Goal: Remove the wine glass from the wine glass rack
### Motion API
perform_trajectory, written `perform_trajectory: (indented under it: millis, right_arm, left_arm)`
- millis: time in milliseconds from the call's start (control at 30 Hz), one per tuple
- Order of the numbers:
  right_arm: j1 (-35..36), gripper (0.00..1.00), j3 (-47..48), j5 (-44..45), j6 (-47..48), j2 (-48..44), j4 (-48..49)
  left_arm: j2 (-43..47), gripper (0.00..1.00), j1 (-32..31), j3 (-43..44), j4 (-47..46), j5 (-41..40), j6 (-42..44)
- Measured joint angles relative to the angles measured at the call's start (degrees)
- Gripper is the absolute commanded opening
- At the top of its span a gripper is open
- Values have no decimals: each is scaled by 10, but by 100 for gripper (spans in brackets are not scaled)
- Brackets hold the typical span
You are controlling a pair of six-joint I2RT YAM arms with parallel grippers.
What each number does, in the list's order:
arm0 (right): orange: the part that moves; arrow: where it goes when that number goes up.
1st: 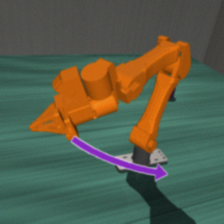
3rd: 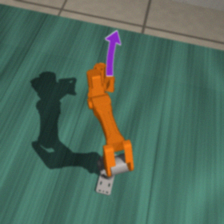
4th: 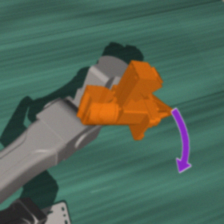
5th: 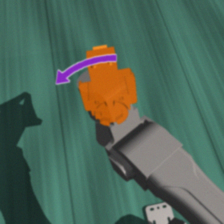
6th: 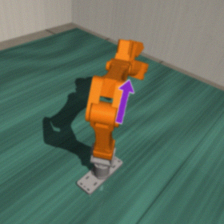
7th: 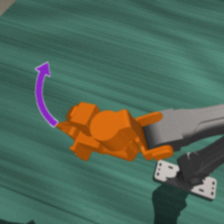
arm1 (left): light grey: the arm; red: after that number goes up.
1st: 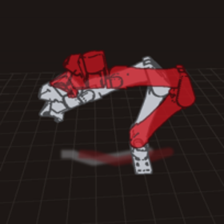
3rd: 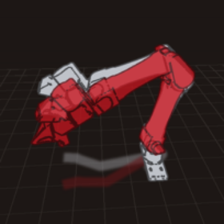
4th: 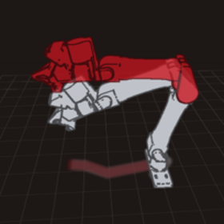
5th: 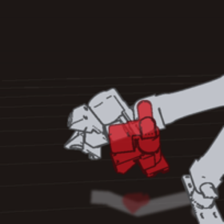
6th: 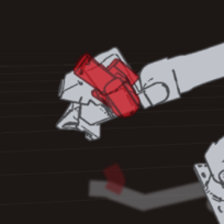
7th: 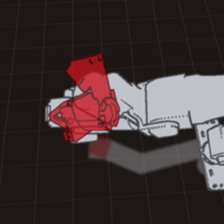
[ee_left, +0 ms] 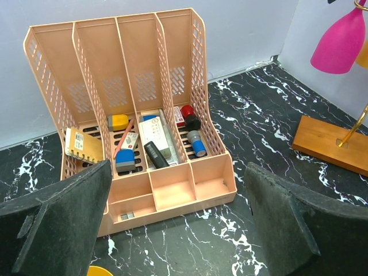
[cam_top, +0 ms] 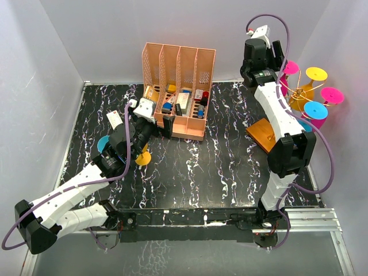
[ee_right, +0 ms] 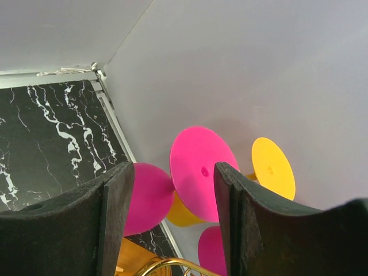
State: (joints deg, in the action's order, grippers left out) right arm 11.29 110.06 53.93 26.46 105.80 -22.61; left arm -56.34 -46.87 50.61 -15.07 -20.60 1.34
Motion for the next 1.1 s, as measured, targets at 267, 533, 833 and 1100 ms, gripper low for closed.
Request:
perform_trajectory:
  millis: [267,533,833,1100]
  right_arm:
    - [-14,52,1,-26,-17,0,-15]
    - [-30,50,1,-46,-30,0,-30]
    - [-37,40,3,-52,-30,0,-30]
    - [-37,31,4,-56,-26,0,-28]
  left_arm:
    - [0,97,0,0,0,-3,2]
    - [0,97,0,0,0,-6,2]
    - [0,97,-2,0,0,-11,2]
    - [0,97,-2,0,0,-11,2]
